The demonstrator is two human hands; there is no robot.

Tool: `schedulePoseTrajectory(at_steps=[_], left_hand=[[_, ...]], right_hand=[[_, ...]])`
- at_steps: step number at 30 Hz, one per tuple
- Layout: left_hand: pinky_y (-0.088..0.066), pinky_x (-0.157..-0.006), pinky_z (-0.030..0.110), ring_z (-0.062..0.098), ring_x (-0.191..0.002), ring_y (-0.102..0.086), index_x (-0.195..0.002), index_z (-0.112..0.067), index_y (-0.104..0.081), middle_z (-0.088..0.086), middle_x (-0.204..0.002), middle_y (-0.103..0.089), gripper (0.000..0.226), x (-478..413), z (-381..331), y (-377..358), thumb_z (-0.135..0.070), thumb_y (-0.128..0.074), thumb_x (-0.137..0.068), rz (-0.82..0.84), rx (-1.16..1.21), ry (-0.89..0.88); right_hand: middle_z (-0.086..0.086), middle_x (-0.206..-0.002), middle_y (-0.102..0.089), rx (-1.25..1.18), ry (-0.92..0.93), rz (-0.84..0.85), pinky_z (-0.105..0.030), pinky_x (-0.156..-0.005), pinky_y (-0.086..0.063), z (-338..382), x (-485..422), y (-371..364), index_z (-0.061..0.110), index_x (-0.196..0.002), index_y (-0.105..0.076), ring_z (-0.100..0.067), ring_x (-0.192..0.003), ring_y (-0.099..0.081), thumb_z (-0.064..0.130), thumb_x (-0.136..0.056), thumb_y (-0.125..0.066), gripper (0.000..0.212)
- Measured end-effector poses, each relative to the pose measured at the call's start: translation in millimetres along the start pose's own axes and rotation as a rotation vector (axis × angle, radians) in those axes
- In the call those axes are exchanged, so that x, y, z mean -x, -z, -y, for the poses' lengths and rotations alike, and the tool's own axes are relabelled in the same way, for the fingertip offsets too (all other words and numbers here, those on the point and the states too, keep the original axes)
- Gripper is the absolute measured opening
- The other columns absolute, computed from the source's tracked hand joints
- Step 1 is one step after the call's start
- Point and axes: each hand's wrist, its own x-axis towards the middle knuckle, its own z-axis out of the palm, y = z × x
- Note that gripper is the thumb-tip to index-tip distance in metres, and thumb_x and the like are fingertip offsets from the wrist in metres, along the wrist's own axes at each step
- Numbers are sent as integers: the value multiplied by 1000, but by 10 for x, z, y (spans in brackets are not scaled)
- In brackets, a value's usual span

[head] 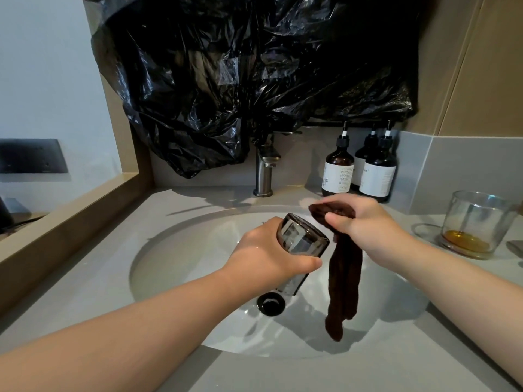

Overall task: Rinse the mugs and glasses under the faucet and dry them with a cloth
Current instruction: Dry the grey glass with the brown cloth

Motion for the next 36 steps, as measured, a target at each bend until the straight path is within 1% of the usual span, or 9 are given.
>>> schedulePoseTrajectory(at_steps=[3, 6, 14, 17, 20, 24, 29, 32, 36], left_hand=[[-54, -78, 28, 4, -87, -59, -103, -34, -54, -15, -94, -62, 50, 5, 2, -1, -52, -77, -63, 12, -45, 1], [-54, -78, 29, 4, -86, -59, -102, -33, -54, -14, -92, -62, 49, 30, -13, -5, -51, -76, -63, 14, -60, -28], [-53, -77, 26, 6, -87, -58, -103, -33, -54, -14, -92, -61, 49, -14, 11, 14, -52, -77, -63, 7, -46, 37], [-47, -63, 14, -2, -82, -57, -108, -33, -57, -16, -92, -61, 51, -28, 10, 37, -49, -78, -64, -23, 44, 43], [-41, -50, 10, -3, -74, -56, -97, -33, -58, -15, -87, -61, 38, -46, -24, 41, -48, -77, -68, 2, 172, 80], [-49, -62, 25, 14, -84, -64, -96, -23, -59, -1, -92, -67, 39, -62, -29, 102, -53, -70, -74, -29, 582, 320], [-56, -70, 40, 30, -91, -68, -106, -8, -58, 19, -106, -68, 55, -148, 91, 178, -51, -71, -75, -94, 1198, 617], [-56, -70, 40, 31, -89, -68, -114, -7, -59, 21, -108, -68, 59, -146, 80, 149, -53, -68, -78, -16, 1251, 622], [-55, -84, 44, 30, -75, -71, -89, -8, -63, 15, -90, -72, 42, -81, 50, 92, -48, -68, -80, 81, 1235, 568]], right_hand=[[3, -88, -67, -50, 103, -91, -31, -77, -52, 70, 9, 93, 36, -88, -66, -16, -72, -61, 9, -81, -71, 28], [12, -80, -69, 124, 256, 49, -10, -70, -47, 198, 128, -4, 33, -81, -69, -1, -76, -63, 8, -77, -73, 26], [8, -77, -65, 193, 233, 1, -6, -63, -42, 73, 89, -33, 23, -79, -67, -2, -72, -58, 6, -80, -69, 17], [4, -74, -63, 152, 274, 62, -8, -64, -41, 126, 113, -34, 18, -79, -67, -2, -69, -56, 2, -81, -67, 16], [2, -77, -61, 248, 89, 19, -10, -64, -40, -45, 4, 10, 19, -77, -64, -11, -77, -56, 0, -82, -66, 19], [1, -84, -63, 166, -135, 98, -13, -68, -42, -118, -27, -12, 20, -82, -64, -15, -85, -58, 3, -86, -62, 18], [7, -87, -65, 392, -30, 175, -19, -66, -44, 110, 142, -107, 37, -103, -63, -8, -78, -60, 30, -78, -71, 27], [16, -88, -61, 558, 59, 106, -22, -71, -45, 145, 229, -246, 40, -111, -58, -5, -84, -58, 47, -76, -69, 37], [8, -86, -55, 810, 232, -31, -30, -65, -41, 162, 274, -313, 26, -90, -63, -15, -83, -55, 48, -90, -50, 26]])
